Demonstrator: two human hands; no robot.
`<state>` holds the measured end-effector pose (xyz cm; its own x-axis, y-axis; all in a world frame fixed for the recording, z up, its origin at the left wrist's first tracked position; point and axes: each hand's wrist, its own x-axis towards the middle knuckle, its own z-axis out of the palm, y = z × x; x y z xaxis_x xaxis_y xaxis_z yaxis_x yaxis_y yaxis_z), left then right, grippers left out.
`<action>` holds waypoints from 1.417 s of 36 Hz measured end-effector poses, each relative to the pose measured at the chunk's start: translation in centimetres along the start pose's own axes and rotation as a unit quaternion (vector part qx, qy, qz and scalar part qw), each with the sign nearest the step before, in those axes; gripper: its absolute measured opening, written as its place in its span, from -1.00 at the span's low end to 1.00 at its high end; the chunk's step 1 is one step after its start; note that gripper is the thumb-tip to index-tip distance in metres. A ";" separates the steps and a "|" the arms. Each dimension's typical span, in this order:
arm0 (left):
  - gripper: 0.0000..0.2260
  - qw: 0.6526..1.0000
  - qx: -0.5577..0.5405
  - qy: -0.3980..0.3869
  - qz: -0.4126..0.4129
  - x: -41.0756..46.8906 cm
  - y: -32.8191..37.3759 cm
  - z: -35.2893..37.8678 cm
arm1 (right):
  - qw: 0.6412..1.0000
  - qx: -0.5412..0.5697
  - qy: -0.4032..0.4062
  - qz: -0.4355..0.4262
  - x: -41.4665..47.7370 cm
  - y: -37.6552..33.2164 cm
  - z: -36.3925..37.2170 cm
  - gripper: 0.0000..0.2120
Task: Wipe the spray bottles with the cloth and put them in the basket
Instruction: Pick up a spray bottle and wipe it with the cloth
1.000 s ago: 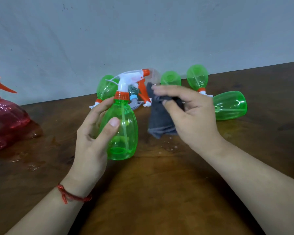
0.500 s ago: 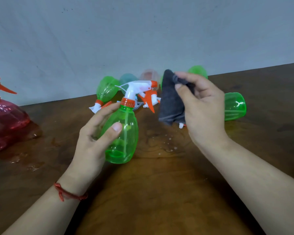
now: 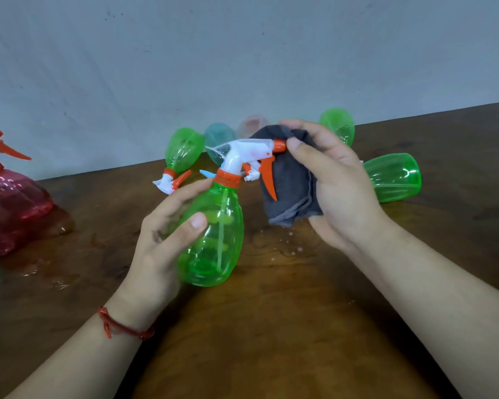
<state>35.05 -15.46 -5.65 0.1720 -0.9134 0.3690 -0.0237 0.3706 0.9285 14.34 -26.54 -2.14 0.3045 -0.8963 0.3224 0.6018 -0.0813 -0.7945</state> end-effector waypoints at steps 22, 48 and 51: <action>-0.61 0.989 -0.012 0.149 -0.003 1.2 0.2 0.3 | 0.930 -0.361 -0.020 -0.062 -1.8 2.2 0.3 -0.71; -0.56 0.987 0.131 0.098 0.003 -2.3 5.2 -4.4 | 0.919 -0.367 -0.144 0.008 -4.5 2.5 5.7 -0.58; -0.55 0.984 0.139 0.114 0.001 -5.0 6.8 -7.2 | 0.902 -0.386 -0.190 -0.020 -4.9 3.3 8.7 -0.57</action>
<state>41.10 -7.14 -1.49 0.3878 -0.8394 0.3807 -0.2870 0.2826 0.9153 21.27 -18.67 -1.88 0.6137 -0.6832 0.3957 -0.0314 -0.5219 -0.8524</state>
